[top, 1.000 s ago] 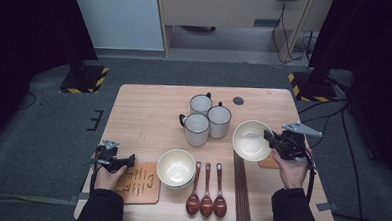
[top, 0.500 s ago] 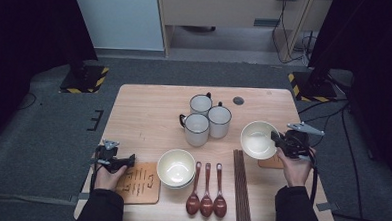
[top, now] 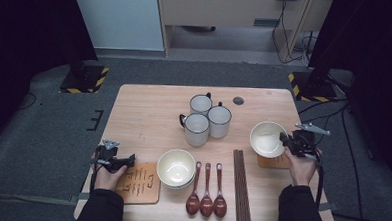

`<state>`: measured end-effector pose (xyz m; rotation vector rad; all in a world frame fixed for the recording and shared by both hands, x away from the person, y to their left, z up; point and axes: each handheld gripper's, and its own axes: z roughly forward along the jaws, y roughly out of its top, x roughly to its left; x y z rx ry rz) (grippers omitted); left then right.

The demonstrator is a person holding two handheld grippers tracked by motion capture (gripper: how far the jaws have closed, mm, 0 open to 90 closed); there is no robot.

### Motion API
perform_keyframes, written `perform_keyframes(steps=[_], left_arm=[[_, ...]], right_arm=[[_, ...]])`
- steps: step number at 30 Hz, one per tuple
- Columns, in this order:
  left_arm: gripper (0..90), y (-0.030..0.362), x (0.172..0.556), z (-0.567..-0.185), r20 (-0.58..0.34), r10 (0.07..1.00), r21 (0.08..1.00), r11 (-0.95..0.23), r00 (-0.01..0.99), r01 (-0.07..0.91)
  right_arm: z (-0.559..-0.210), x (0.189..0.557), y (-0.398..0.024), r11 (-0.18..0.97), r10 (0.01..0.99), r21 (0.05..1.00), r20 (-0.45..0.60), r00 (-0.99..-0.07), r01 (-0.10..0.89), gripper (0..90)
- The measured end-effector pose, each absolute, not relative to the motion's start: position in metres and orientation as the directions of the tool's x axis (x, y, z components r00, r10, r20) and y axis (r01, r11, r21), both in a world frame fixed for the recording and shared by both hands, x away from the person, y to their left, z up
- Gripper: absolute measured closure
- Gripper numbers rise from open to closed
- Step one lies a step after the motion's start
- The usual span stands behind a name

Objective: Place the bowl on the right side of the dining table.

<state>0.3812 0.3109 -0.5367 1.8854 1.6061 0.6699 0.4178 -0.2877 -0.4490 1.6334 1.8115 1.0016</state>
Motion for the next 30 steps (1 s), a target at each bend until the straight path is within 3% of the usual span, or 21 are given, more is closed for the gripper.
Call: perform_keyframes(steps=[30], left_arm=[[0.7, 0.311, 0.381, -0.537, 0.012, 0.988, 0.7, -0.119, 0.154, 0.704]], right_arm=[[-0.477, 0.436, -0.305, -0.033, 0.991, 0.721, 0.116, -0.073, 0.692, 82.3]])
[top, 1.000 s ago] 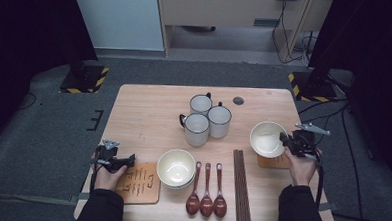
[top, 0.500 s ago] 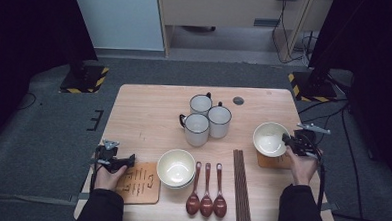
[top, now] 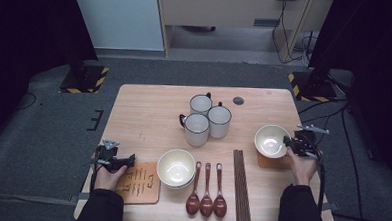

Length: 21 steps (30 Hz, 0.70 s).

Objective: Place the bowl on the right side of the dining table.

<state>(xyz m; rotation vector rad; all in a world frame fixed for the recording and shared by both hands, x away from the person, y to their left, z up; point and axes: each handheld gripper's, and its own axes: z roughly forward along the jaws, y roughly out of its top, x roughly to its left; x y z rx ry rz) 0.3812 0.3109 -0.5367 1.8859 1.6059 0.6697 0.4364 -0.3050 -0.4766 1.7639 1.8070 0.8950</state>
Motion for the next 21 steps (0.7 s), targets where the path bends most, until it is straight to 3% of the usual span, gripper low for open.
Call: perform_keyframes(steps=[21], left_arm=[[0.7, 0.3109, 0.3812, -0.5367, 0.012, 0.988, 0.701, -0.119, 0.155, 0.704]], right_arm=[[-0.485, 0.4379, -0.3102, -0.038, 0.995, 0.704, 0.095, -0.042, 0.709, 83.1]])
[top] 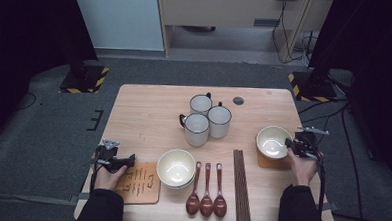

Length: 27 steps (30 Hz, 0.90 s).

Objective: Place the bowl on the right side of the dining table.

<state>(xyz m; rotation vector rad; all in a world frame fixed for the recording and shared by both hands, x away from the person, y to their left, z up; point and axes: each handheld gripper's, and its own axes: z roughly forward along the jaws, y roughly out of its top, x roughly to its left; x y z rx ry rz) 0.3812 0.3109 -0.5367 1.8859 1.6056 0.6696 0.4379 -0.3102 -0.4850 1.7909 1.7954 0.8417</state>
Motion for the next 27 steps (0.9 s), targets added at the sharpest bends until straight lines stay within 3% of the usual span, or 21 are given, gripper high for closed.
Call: perform_keyframes(steps=[23, 27], left_arm=[[0.7, 0.3108, 0.3812, -0.5368, 0.012, 0.988, 0.701, -0.118, 0.154, 0.704], [0.7, 0.3108, 0.3812, -0.5367, 0.012, 0.988, 0.701, -0.118, 0.154, 0.704]], right_arm=[[-0.4906, 0.4372, -0.317, -0.067, 0.995, 0.686, 0.099, -0.002, 0.725, 81.6], [-0.4874, 0.4366, -0.3142, -0.045, 0.997, 0.705, 0.076, -0.013, 0.708, 76.2]])
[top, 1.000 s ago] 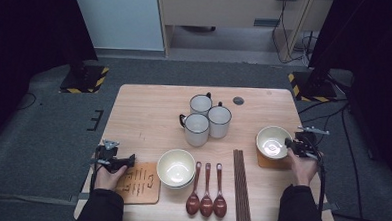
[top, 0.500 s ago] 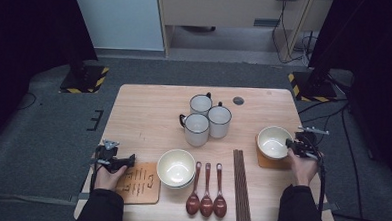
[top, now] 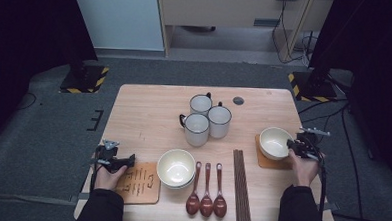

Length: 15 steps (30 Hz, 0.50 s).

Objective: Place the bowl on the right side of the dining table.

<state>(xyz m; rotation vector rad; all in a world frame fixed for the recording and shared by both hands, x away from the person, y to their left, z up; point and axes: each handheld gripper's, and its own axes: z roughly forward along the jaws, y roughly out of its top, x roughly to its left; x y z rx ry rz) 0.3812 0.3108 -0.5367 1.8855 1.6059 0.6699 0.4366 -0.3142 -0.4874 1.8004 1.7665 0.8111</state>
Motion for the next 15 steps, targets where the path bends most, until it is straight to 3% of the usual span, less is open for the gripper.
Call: perform_keyframes(steps=[6, 15], left_arm=[[0.7, 0.3109, 0.3812, -0.5367, 0.011, 0.988, 0.701, -0.118, 0.155, 0.704], [1.5, 0.3114, 0.381, -0.5365, 0.005, 0.989, 0.702, -0.11, 0.149, 0.704]], right_arm=[[-0.4881, 0.4356, -0.3123, -0.02, 0.998, 0.725, 0.058, -0.032, 0.689, 60.1], [-0.4801, 0.4305, -0.3111, -0.014, 0.997, 0.761, 0.056, -0.045, 0.648, 44.2]])
